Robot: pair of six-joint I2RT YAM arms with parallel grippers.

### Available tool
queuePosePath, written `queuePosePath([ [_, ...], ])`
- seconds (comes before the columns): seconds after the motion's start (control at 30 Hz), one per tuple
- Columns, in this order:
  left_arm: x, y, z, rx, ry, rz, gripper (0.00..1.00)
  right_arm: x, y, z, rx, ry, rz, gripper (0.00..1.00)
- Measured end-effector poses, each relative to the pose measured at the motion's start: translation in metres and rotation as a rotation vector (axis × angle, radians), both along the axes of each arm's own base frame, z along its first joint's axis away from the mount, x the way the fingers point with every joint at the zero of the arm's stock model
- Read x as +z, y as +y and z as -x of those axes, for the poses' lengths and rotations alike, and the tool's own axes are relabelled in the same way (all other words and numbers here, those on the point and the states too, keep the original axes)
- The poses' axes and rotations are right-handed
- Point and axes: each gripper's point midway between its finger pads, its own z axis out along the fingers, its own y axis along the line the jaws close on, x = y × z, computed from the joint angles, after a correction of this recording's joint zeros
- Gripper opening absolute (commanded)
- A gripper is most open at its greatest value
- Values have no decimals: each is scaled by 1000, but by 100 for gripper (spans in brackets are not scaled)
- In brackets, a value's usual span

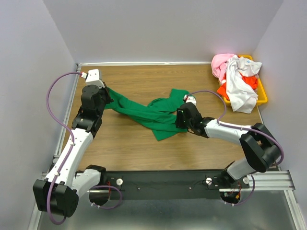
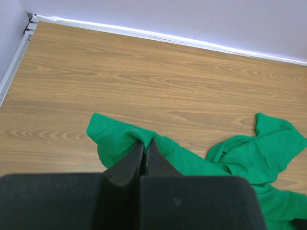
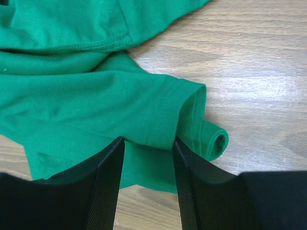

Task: Fold and stack the t-shirts
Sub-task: Flatten the tshirt out

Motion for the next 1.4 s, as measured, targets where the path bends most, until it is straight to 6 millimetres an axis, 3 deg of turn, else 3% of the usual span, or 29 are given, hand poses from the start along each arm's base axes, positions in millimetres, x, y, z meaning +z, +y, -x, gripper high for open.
queuePosePath([
  [0.33,0,0,0,0,0,0,0,-6,-12,-9,-49,5,19,51],
  [0.53,0,0,0,0,0,0,0,-5,-14,-12,-57,1,18,45],
  [0.7,0,0,0,0,0,0,0,-5,-14,-15,-59,1,19,24],
  [0.83,0,0,0,0,0,0,0,-5,-15,-16,-64,2,17,0],
  [0.97,0,0,0,0,0,-1,0,1,-17,-18,-67,-6,7,0],
  [1.07,-3,2,-2,7,7,-12,0,23,-25,-26,-88,-48,-16,0],
  [1.17,-13,7,-7,41,40,-35,0,59,-34,-44,-118,-114,-48,1],
  [1.3,-17,10,-17,68,92,-49,0,131,-42,-77,-146,-237,-87,0],
  [1.4,21,8,-22,73,34,-19,0,196,-44,-93,-146,-346,-115,0],
])
